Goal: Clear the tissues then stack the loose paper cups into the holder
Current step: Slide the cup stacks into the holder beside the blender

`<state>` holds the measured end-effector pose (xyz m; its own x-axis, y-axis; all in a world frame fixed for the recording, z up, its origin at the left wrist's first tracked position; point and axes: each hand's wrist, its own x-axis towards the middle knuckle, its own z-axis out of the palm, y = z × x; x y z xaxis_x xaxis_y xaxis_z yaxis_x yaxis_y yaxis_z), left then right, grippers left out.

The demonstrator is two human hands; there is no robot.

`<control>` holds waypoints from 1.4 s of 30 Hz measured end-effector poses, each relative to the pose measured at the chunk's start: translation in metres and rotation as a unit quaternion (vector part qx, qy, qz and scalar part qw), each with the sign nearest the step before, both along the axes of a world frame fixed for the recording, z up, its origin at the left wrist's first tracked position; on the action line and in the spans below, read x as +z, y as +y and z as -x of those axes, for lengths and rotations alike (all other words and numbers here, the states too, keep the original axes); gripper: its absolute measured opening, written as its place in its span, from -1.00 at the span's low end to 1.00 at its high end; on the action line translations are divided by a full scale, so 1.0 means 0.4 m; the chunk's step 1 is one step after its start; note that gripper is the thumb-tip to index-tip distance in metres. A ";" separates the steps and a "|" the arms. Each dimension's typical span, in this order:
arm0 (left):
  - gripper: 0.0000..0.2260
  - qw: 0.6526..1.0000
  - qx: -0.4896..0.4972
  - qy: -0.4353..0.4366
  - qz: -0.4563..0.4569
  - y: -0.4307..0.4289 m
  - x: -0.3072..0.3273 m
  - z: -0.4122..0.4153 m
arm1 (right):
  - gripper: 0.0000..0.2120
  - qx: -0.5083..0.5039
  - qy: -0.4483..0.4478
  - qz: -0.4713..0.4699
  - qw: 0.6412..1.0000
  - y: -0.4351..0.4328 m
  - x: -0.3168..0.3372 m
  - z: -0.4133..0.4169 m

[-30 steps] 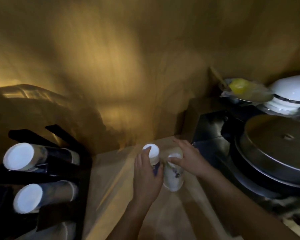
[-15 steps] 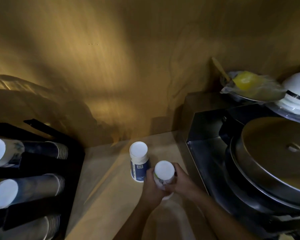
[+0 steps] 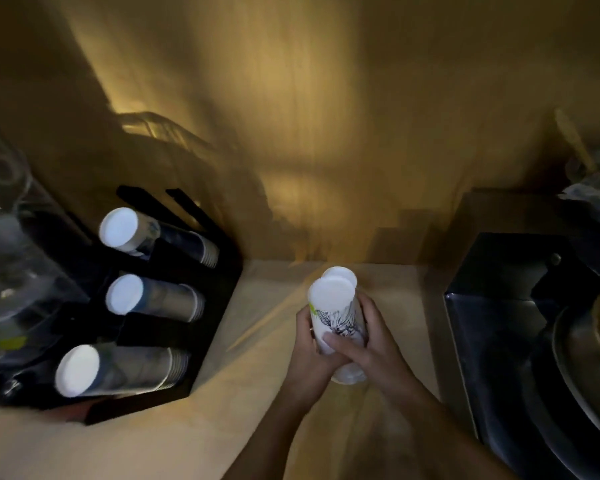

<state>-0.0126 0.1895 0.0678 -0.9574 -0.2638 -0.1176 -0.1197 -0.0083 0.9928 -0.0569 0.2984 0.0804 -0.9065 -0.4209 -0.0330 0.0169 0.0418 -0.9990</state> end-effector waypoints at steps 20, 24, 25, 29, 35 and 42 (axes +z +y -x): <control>-0.37 0.962 0.194 0.146 0.127 -0.460 0.337 -0.335 | -0.39 0.308 0.163 0.028 0.937 -0.485 0.290 -0.148; -0.38 0.955 0.220 0.144 0.134 -0.530 0.332 -0.376 | -0.34 0.329 0.172 -0.006 0.928 -0.569 0.289 -0.169; -0.37 0.955 0.222 0.143 0.138 -0.542 0.332 -0.382 | -0.34 0.331 0.175 -0.014 0.927 -0.586 0.287 -0.170; -0.36 0.954 0.225 0.131 0.151 -0.583 0.317 -0.396 | -0.33 0.337 0.181 -0.040 0.923 -0.633 0.270 -0.173; -0.40 0.954 0.240 0.097 0.151 -0.619 0.240 -0.412 | -0.28 0.357 0.194 -0.086 0.910 -0.664 0.221 -0.185; -0.30 0.953 0.207 0.041 0.217 -0.630 0.162 -0.401 | -0.18 0.371 0.256 -0.152 0.880 -0.659 0.187 -0.176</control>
<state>0.1478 -0.0625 0.1324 -0.7617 -0.6276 0.1607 -0.1165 0.3767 0.9190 0.0136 0.0347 0.1552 -0.3154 -0.9450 0.0862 -0.5760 0.1184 -0.8089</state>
